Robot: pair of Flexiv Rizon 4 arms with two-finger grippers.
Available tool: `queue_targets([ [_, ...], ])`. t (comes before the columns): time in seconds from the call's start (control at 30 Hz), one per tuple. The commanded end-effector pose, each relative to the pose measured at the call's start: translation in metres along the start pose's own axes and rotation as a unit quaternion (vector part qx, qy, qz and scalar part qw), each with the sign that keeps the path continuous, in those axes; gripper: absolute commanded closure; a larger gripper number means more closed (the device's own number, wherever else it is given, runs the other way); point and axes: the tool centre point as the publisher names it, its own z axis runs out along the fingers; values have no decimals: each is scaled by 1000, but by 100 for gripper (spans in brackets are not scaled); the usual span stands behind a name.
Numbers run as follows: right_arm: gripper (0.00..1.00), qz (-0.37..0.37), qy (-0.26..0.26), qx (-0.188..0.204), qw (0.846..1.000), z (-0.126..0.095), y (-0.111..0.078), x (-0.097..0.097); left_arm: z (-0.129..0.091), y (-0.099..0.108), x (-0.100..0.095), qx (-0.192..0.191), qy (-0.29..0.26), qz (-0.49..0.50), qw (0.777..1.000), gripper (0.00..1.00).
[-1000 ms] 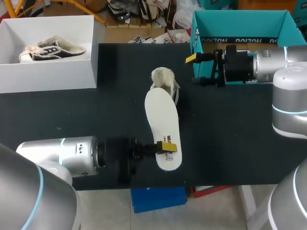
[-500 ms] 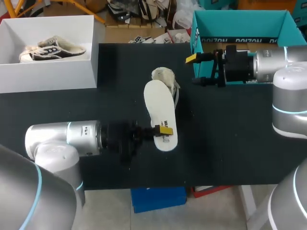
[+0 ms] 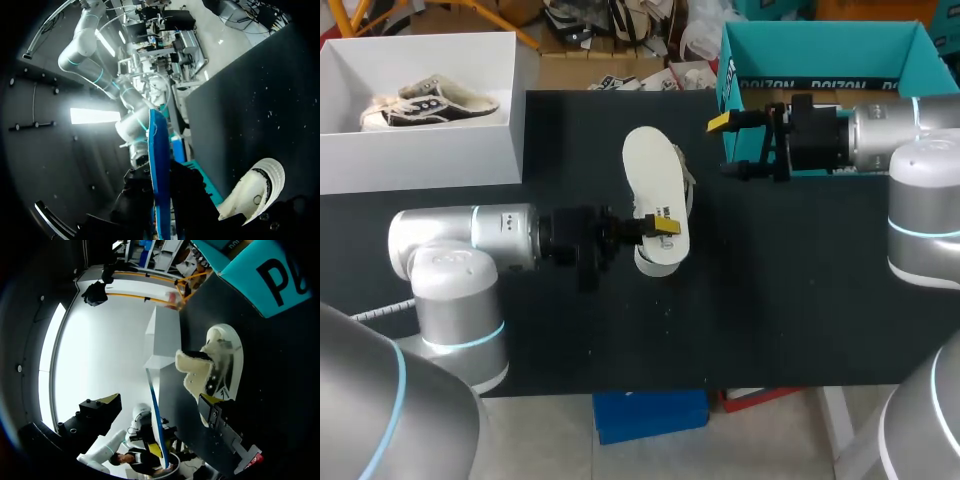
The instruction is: Take the shoe out of the shoebox, open the shoe tongue, remove and reinsert the insole, then place the shoe into the shoebox
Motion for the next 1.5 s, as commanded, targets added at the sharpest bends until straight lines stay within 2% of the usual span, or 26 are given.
queue_targets([
  [0.03,0,0,0,-2,1000,2,0,0,4,17,1,11,-1,0,1000,100],
  [0.43,0,1,9,5,1000,1,0,-1,4,19,2,18,-2,-4,1000,100],
  [0.63,0,-16,61,64,996,10,-2,5,4,19,2,18,-2,-4,1000,100],
  [0.83,0,-24,61,108,992,21,-10,7,4,19,2,18,-2,-4,1000,100],
  [1.17,0,-17,67,118,991,49,-30,1,4,19,2,18,-2,-4,1000,100],
  [1.3,11,-8,75,110,991,57,-40,-5,4,19,2,18,-2,-4,1000,100],
  [1.37,13,-6,76,107,991,59,-43,-6,4,19,2,18,-2,-4,1000,100],
  [1.4,21,-5,78,106,991,60,-44,-6,4,19,2,18,-2,-4,1000,100],
  [1.47,26,-5,78,103,992,61,-45,-7,4,19,2,18,-2,-4,1000,100],
  [1.5,45,-5,79,102,992,61,-46,-7,4,19,2,18,-2,-4,1000,100],
])
